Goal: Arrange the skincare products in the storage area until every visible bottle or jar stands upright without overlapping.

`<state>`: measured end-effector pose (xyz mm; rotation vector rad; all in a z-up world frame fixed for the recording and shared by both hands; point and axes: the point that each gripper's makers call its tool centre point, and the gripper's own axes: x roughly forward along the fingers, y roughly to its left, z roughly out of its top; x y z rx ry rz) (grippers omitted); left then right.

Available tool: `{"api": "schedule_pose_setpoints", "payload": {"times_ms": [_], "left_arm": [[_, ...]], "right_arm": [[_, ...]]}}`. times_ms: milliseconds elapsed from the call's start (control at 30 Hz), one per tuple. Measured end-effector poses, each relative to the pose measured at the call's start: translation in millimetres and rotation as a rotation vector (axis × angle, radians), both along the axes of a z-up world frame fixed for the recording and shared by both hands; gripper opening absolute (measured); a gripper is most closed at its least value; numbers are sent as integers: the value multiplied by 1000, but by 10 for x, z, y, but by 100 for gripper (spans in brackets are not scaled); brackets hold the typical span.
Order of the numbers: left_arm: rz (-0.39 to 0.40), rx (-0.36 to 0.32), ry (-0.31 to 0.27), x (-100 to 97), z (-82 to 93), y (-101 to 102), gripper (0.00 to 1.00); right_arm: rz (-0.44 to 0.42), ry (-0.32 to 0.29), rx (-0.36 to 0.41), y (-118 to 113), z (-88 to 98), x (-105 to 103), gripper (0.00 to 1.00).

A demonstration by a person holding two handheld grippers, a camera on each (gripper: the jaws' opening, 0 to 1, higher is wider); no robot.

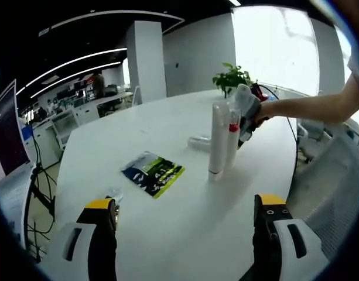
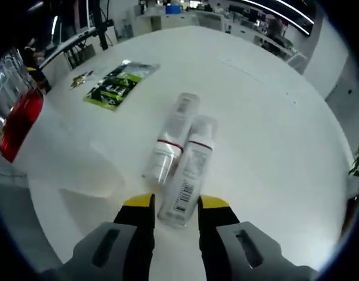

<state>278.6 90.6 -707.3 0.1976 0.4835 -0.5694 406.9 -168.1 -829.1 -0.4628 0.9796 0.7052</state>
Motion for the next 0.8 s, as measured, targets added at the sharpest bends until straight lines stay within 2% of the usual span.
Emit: {"api": "schedule_pose_setpoints", "payload": {"times_ms": [200,400,800], "left_arm": [[-6,3,0,-8,0,-15,95],[-22,8,6,-19,-14,-41,94],[-29,9,-9,-27,29,-45,93]], "right_arm": [[-25,10,8,-7,-3,13,26],[-38,49,-36,16,-15,16,26],[-132,35,36,-40,-3,22,20]]}}
